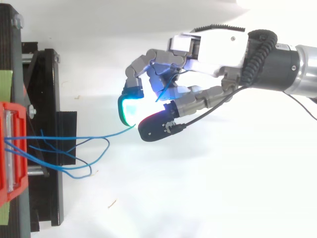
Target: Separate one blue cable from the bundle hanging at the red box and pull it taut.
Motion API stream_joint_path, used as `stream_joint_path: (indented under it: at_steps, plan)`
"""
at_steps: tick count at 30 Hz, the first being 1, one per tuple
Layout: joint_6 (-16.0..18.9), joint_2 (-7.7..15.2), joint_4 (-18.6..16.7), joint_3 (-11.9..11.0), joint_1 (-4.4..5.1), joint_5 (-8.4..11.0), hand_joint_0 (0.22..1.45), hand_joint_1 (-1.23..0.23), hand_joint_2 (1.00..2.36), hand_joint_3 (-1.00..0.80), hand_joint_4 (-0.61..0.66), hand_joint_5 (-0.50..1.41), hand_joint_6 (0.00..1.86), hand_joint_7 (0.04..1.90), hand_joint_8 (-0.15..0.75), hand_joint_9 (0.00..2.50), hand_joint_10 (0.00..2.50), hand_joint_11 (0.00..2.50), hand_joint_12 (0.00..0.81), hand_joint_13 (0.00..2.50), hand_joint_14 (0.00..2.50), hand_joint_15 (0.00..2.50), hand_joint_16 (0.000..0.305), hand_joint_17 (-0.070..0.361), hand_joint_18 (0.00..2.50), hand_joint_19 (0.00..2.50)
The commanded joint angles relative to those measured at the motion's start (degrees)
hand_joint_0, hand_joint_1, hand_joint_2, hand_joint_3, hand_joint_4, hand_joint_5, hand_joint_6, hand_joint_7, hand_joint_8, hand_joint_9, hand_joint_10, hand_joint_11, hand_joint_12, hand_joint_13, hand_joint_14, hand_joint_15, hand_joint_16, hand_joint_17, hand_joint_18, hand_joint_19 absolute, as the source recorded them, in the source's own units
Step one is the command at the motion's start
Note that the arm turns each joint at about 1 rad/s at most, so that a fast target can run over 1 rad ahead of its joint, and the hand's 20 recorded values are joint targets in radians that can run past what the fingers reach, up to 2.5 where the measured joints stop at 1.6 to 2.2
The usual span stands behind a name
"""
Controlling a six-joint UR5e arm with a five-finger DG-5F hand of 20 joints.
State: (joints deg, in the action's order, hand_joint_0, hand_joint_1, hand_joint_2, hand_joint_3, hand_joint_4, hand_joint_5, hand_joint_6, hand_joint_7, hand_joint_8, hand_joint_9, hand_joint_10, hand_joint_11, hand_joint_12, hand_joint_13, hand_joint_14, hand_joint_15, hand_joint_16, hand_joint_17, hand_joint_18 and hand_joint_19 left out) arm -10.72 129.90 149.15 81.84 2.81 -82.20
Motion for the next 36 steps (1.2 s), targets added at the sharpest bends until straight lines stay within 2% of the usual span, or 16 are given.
stream_joint_path:
  at_steps: [1, 12, 17, 36]
  plan:
    - [0.0, 0.0, 0.0, -0.01, 0.0, -0.06, 0.61, -0.75, 1.35, 0.04, 0.1, -0.2, 0.96, 1.3, 0.387, 0.57, 2.5, 1.35, 0.433, 0.96, 2.5, 1.1, 0.056, 0.126, 1.37, 1.01]
    - [0.0, 0.0, 0.0, -0.01, 0.0, 0.03, 0.63, -0.76, 1.28, 0.06, 0.1, -0.2, 0.96, 1.28, 0.393, 0.56, 2.5, 1.36, 0.426, 0.96, 2.5, 1.07, 0.056, 0.126, 1.41, 1.06]
    - [0.0, 0.0, 0.0, -0.01, 0.0, -0.06, 0.63, -0.76, 1.28, 0.06, 0.1, -0.2, 0.96, 1.28, 0.388, 0.56, 2.5, 1.3, 0.427, 0.97, 2.5, 1.08, 0.056, 0.127, 1.41, 1.05]
    - [0.0, 0.0, 0.0, 0.08, 0.0, 0.03, 0.63, -0.76, 1.29, 0.06, 0.1, -0.2, 0.96, 1.29, 0.389, 0.57, 2.5, 1.32, 0.427, 0.97, 2.5, 1.09, 0.057, 0.127, 1.42, 1.07]
